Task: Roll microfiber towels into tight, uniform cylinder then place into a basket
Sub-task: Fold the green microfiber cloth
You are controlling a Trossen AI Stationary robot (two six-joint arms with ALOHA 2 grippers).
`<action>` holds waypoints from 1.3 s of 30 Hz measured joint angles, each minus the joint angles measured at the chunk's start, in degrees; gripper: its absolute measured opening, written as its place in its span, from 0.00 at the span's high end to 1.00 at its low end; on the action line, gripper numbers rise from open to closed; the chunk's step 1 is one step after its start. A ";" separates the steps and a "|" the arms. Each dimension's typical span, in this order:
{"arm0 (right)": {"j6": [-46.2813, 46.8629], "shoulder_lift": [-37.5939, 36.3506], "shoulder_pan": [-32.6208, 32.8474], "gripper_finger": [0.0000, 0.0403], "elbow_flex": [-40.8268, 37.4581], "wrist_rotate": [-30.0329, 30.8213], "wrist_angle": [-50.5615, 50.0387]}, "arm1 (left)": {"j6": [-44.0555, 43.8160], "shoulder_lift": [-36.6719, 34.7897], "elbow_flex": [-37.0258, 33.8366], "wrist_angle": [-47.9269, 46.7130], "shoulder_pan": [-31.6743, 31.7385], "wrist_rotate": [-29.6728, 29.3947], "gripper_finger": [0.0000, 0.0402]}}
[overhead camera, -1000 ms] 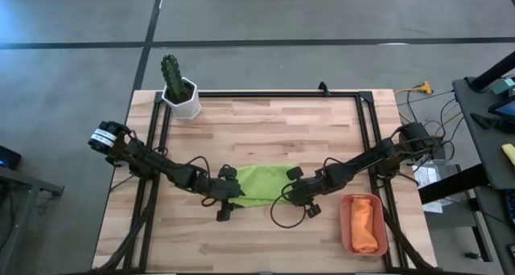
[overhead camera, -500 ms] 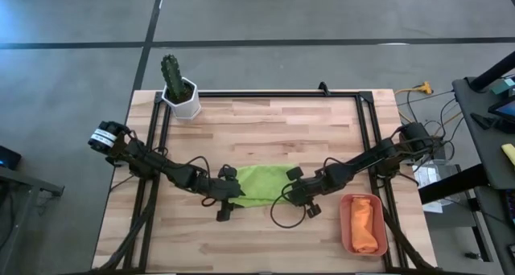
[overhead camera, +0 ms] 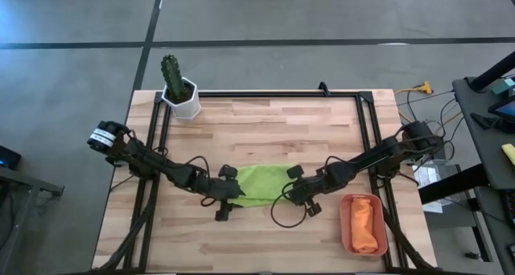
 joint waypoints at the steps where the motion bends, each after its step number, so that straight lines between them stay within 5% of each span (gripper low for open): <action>1: 0.02 -0.84 0.10 0.98 0.08 0.97 -0.48 | 0.44 -0.40 0.00 -0.09 -0.12 0.02 0.51; 16: 2.60 -15.67 1.29 0.98 -1.58 5.40 -8.60 | 1.72 -2.82 -0.22 -0.21 -1.08 -0.33 0.51; 39: 5.96 -4.73 2.06 0.98 -5.24 -3.66 -6.34 | 1.52 -2.82 -0.06 0.29 -1.08 -0.33 0.51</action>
